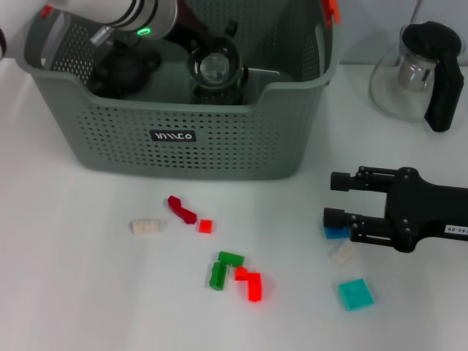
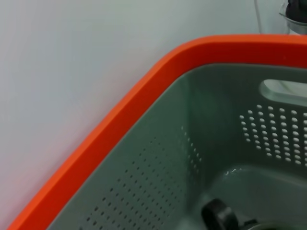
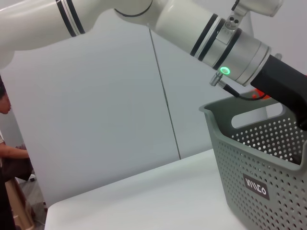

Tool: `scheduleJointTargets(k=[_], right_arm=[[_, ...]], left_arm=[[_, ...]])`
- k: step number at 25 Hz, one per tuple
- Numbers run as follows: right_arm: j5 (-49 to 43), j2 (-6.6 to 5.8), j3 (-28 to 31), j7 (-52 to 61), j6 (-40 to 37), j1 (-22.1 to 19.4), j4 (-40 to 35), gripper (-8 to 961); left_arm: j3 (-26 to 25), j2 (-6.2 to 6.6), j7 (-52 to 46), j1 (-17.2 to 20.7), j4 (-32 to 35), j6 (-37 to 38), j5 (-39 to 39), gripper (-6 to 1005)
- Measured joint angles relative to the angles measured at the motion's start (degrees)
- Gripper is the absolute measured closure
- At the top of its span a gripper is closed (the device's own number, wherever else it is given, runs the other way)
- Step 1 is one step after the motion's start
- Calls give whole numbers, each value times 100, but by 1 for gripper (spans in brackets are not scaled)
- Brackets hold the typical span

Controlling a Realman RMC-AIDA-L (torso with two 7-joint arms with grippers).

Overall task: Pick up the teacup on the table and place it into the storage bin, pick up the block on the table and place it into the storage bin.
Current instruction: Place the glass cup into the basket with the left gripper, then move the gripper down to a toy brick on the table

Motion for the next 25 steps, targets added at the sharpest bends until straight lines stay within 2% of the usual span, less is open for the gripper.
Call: scheduleJointTargets(k=[6, 15, 25], right_arm=[[-3, 2, 0, 9, 5, -3, 6, 287], [-4, -4, 0, 15, 20, -16, 9, 287], [-3, -7, 0, 47, 32, -3, 9, 288]], left_arm=[[134, -15, 5, -51, -111, -82, 4, 886], [192, -24, -20, -53, -82, -22, 23, 730], [189, -60, 43, 73, 267, 168, -32, 567]])
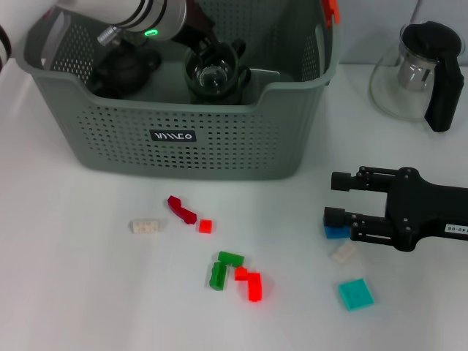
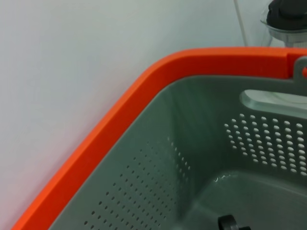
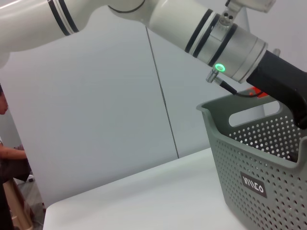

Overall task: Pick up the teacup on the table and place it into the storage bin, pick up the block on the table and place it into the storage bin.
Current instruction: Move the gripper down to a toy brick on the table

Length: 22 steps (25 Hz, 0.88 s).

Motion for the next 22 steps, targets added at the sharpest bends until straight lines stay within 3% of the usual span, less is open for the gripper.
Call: scheduleJointTargets(k=[10, 22], right_arm=[[1, -4, 0, 14, 15, 34, -1, 287], [7, -9, 0, 13, 29, 46, -6, 288]], left_arm=[[10, -10, 15, 93, 187, 132, -35, 537], [-118, 60, 53, 235, 697, 862, -361, 457]])
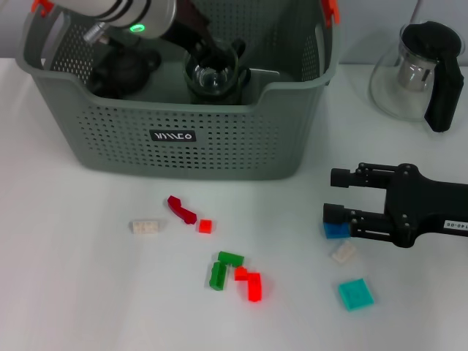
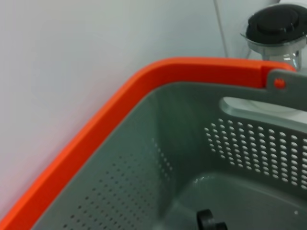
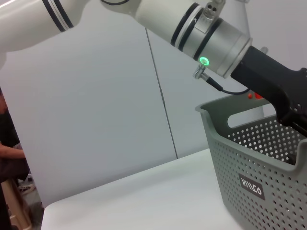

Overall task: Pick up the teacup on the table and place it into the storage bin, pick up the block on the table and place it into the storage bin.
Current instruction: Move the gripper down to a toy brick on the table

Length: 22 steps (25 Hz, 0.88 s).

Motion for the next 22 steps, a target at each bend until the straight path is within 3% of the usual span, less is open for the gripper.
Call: scheduleJointTargets(k=[5, 8, 11, 17, 22], right_arm=[[8, 5, 0, 5, -16, 11, -21, 288], [8, 4, 0, 12, -28, 12, -25, 288], [7, -1, 0, 14, -20, 2, -8, 288], [-2, 3, 0, 17, -12, -4, -10, 287], [-4, 9, 0, 18, 12, -1, -7, 287]], left_arm=[[-147, -49, 30, 324, 802, 179, -283, 423], [-296, -13, 76, 649, 1454, 415, -1006, 202], [-719, 73, 110, 854, 1762, 743, -1878, 207], [-1518, 110, 273, 1237, 1773, 1188, -3724, 213], [-1967, 155, 583, 1578, 1328, 1866, -5226, 213]])
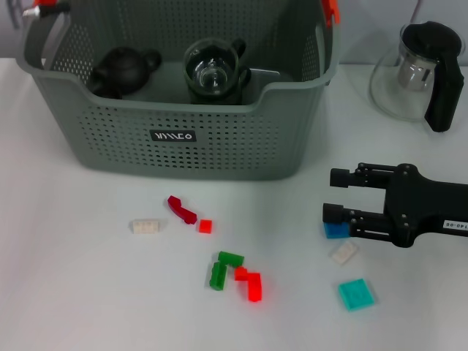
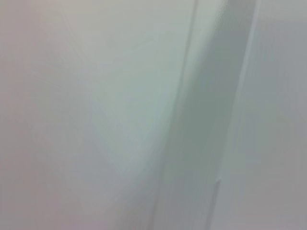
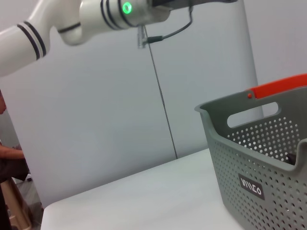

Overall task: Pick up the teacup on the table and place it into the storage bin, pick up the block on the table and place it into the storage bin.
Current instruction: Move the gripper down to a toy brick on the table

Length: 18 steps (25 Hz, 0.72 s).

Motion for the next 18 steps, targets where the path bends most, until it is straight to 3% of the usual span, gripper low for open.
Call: scheduleJointTargets(k=[3, 9, 18], right_arm=[[-1, 10, 0, 0, 0, -7, -19, 287], [-3, 24, 0, -2, 1, -14, -25, 288], [-3, 37, 0, -2, 6, -17, -26, 287]], left_arm=[[-329, 18, 222, 71, -434, 580, -441, 213], [-853, 55, 734, 228, -1295, 1403, -547, 214], [-974, -23, 1417, 686, -1269, 2337, -462, 213]])
